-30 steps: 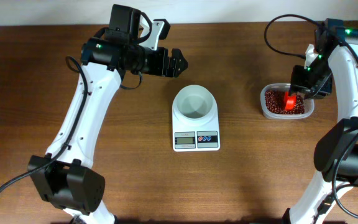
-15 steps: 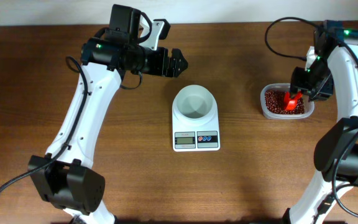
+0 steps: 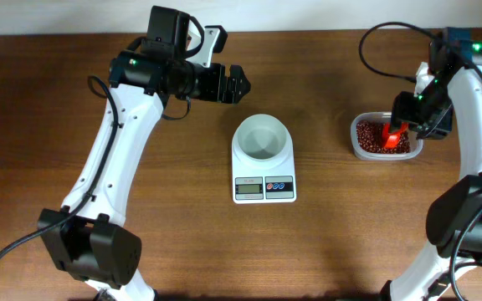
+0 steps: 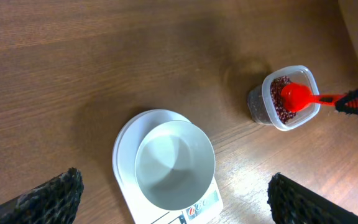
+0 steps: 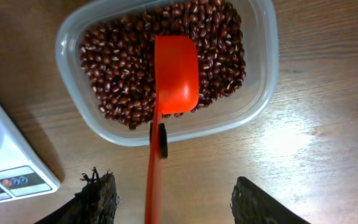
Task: Scoop item into bowl and weigh 50g on scale
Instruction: 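Move the left gripper to the scale's TARE button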
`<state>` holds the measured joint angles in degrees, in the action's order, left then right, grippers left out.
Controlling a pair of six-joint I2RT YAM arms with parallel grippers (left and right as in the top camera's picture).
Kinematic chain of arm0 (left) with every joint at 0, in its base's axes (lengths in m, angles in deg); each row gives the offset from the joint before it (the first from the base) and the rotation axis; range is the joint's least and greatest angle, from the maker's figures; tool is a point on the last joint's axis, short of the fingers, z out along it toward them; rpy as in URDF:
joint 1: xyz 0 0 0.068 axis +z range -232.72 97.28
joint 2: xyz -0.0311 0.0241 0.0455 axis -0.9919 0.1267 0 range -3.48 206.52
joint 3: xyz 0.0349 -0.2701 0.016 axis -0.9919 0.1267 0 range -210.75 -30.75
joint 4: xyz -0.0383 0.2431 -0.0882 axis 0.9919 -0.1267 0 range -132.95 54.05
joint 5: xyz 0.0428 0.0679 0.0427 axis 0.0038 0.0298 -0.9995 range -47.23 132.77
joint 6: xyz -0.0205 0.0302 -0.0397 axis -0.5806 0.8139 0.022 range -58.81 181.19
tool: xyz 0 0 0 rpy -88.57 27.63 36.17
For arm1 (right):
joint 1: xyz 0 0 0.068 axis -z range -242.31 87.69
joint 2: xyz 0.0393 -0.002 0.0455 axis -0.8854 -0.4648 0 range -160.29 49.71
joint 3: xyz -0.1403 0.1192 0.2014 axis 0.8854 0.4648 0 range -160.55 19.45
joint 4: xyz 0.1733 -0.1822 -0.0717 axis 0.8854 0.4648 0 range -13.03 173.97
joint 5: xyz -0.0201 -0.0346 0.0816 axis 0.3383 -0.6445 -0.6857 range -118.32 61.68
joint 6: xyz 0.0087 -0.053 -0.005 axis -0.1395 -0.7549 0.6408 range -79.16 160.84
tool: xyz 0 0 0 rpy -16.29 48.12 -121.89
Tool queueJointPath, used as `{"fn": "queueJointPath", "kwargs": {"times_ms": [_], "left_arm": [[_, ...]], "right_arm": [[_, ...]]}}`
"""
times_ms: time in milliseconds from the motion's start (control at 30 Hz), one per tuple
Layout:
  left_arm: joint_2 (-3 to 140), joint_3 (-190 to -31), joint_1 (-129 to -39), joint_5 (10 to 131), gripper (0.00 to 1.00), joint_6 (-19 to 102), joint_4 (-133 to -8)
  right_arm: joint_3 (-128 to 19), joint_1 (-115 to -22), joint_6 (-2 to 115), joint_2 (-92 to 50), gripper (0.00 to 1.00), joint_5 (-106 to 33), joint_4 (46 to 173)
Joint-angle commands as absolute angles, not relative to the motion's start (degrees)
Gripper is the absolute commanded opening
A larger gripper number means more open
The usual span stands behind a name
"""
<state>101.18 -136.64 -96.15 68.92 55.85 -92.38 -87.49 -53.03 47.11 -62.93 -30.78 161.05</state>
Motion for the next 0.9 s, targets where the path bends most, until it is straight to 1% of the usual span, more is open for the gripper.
{"fn": "queueJointPath", "kwargs": {"times_ms": [0,100,267,367,467,567,767,833,867], "left_arm": [[99.8,-136.9,-96.1,68.4,0.98,57.0,-92.5],[99.8,-136.9,-96.1,67.8,0.98,57.0,-92.5],[99.8,-136.9,-96.0,67.7,0.98,57.0,-92.5],[99.8,-136.9,-96.0,67.7,0.98,57.0,-92.4],[99.8,-136.9,-96.1,67.7,0.98,57.0,-92.4],[99.8,-136.9,-96.1,67.7,0.98,57.0,-92.4],[99.8,-136.9,-96.0,67.7,0.98,57.0,-92.4],[99.8,-136.9,-96.0,67.7,0.98,57.0,-92.4],[99.8,-136.9,-96.0,67.7,0.98,57.0,-92.4]], "right_arm": [[-84.3,-54.5,47.8,-62.4,0.61,-30.6,158.9],[-83.1,-55.6,51.6,-62.4,0.61,-25.4,157.2],[-81.7,-55.6,51.6,-62.4,0.59,-26.6,153.7],[-81.7,-55.6,51.6,-62.5,0.48,-27.7,153.9],[-81.7,-55.6,51.6,-62.5,0.46,-27.7,154.0],[-81.7,-55.6,51.6,-62.6,0.40,-27.7,153.9],[-79.7,-55.6,51.6,-62.6,0.39,-27.7,151.8],[-79.7,-55.6,51.6,-62.6,0.34,-27.7,151.1],[-79.7,-55.6,51.6,-62.6,0.33,-27.6,151.0]]}}
